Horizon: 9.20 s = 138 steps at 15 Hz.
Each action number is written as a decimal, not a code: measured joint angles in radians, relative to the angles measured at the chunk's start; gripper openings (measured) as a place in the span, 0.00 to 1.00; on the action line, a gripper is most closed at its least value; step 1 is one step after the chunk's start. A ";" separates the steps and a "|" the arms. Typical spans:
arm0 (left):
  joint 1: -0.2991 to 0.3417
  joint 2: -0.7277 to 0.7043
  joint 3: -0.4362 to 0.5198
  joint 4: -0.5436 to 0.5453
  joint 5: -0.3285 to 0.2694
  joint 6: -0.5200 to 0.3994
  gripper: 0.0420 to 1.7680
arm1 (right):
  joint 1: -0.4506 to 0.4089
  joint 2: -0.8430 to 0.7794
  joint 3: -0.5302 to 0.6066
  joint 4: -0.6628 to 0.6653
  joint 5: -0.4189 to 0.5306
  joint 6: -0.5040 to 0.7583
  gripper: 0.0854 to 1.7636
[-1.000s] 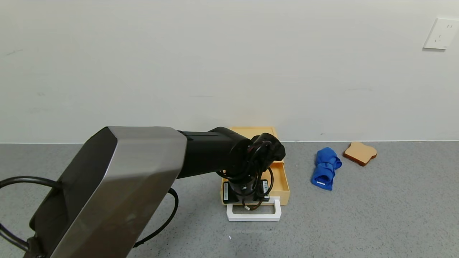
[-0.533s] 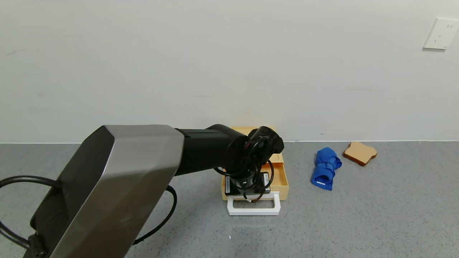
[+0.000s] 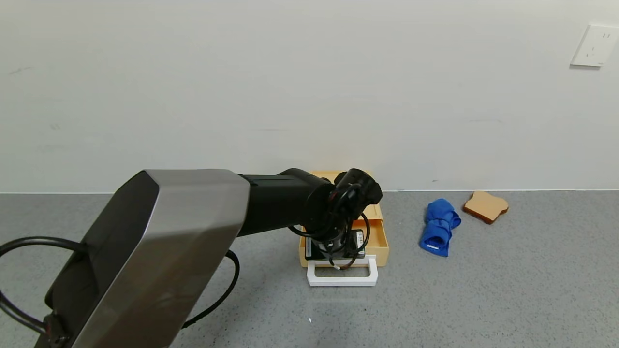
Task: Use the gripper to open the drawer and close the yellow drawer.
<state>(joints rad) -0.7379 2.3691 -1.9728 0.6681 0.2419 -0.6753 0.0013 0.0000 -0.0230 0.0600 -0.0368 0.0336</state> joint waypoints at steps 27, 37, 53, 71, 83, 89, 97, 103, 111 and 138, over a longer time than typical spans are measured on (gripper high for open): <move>0.065 0.052 -0.005 -0.322 0.020 0.177 0.04 | 0.000 0.000 0.000 0.000 0.000 0.000 0.96; 0.052 0.029 -0.003 -0.285 0.025 0.188 0.04 | 0.000 0.000 0.000 0.000 0.000 0.000 0.96; 0.062 -0.548 0.552 -0.331 -0.311 0.445 0.04 | 0.000 0.000 0.000 0.000 0.000 0.000 0.96; 0.308 -1.062 1.199 -0.760 -0.306 0.712 0.87 | 0.000 0.000 0.000 0.000 0.000 0.000 0.96; 0.510 -1.531 1.415 -0.714 -0.251 0.707 0.95 | 0.000 0.000 0.000 0.000 0.000 0.000 0.96; 0.555 -1.792 1.424 -0.573 -0.235 0.706 0.96 | 0.000 0.000 0.000 0.000 0.000 0.000 0.96; 0.604 -2.042 1.408 -0.447 -0.122 0.718 0.96 | 0.000 0.000 0.000 0.000 0.000 0.000 0.96; 0.707 -2.133 1.415 -0.438 -0.106 0.743 0.96 | 0.000 0.000 0.000 0.000 0.000 0.000 0.96; 0.735 -2.342 1.588 -0.465 -0.233 0.734 0.97 | 0.000 0.000 0.000 0.000 0.000 0.000 0.96; 0.735 -2.370 1.973 -0.668 -0.246 0.709 0.97 | 0.000 0.000 0.000 -0.001 0.000 0.000 0.96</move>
<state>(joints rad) -0.0028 -0.0009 0.0000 0.0000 -0.0043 0.0332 0.0013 0.0000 -0.0230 0.0591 -0.0368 0.0332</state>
